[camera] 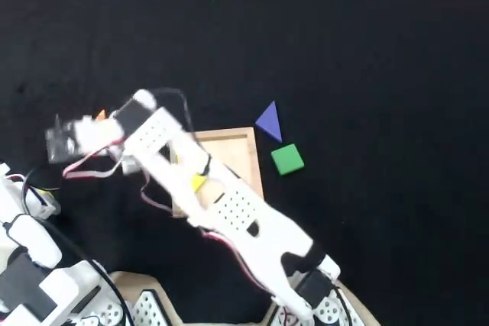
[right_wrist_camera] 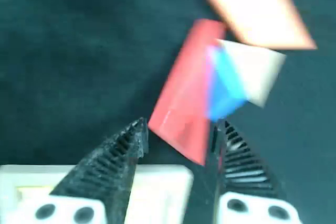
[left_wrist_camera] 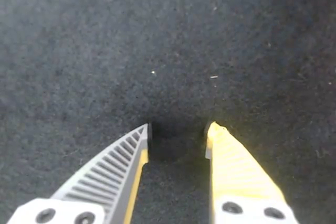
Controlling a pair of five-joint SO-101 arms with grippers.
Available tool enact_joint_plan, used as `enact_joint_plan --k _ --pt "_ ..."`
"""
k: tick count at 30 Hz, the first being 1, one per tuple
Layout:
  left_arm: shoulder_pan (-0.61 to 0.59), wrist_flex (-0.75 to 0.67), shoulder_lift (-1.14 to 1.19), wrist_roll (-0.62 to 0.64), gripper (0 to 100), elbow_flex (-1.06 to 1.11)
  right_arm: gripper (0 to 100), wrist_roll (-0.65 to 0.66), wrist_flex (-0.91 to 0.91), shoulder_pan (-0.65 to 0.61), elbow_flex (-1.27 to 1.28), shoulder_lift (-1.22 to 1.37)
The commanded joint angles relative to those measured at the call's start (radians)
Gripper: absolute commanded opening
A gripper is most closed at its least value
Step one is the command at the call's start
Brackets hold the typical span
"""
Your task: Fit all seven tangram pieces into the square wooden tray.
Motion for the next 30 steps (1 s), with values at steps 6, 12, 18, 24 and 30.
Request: enact_joint_plan --k 6,12,18,24,30 --pt "0.010 -0.029 0.003 0.009 18 0.002 19.1 -0.193 0.040 0.133 -0.021 -0.252" --pt "0.010 -0.029 0.003 0.009 18 0.002 19.1 -0.239 0.037 0.204 0.364 -0.513" --pt "0.012 -0.029 0.003 0.009 18 0.002 19.0 -0.239 0.020 0.232 0.705 -0.725" --pt "-0.044 -0.029 0.002 0.058 18 -0.005 19.1 -0.236 -0.296 0.130 1.064 -0.751" --pt "-0.076 -0.031 0.002 0.091 18 -0.008 21.3 -0.233 -0.575 0.023 1.159 -0.673"
